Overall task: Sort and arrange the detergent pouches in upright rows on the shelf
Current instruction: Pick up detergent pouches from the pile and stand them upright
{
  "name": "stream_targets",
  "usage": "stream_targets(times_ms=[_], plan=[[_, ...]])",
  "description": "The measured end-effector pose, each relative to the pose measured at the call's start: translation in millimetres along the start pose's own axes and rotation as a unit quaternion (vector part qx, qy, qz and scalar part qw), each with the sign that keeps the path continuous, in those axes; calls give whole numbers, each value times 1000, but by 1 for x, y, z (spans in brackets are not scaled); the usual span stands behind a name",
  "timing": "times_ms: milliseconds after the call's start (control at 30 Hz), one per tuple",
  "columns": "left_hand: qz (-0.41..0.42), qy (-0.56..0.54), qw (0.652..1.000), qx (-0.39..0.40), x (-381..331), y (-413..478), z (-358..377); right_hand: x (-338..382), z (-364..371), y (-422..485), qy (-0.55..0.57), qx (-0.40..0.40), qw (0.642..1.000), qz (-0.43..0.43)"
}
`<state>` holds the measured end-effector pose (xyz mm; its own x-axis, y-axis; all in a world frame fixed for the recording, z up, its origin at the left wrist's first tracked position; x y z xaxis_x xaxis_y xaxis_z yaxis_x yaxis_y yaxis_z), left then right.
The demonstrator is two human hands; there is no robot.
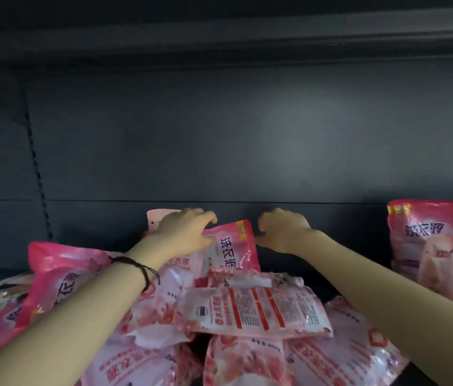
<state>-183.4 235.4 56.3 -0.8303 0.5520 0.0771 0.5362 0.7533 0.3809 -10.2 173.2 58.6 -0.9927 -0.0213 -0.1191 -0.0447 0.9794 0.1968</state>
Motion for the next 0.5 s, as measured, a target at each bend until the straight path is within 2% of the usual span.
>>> stream_targets(times_ms=[100, 200, 300, 367, 433, 500], plan=[[4, -19, 1000, -16, -3, 16, 19, -1, 35, 21, 40, 50, 995, 71], [10, -49, 998, -41, -2, 21, 29, -3, 60, 32, 171, 65, 976, 119], [22, -78, 995, -56, 1, 22, 34, -10, 60, 31, 249, 20, 961, 118], [20, -136, 989, -51, 4, 23, 34, -12, 49, 27, 237, -30, 967, 89], [7, -233, 971, -60, 10, 27, 30, -11, 30, 22, 213, -102, 970, 59], [-11, -342, 937, -69, 16, 31, 25, -12, 8, 18, 208, -160, 965, 29]])
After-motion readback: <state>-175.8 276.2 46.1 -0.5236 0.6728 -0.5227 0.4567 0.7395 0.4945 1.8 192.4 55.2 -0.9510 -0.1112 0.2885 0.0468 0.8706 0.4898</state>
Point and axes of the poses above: each hand's wrist, its own y-axis towards the middle knuckle, its own z-axis out of the palm, x = y × z, the point moved 4 cm from there along y, towards the middle knuckle, and after that the axes turned 8 degrees about -z, right-handed, at the moved point
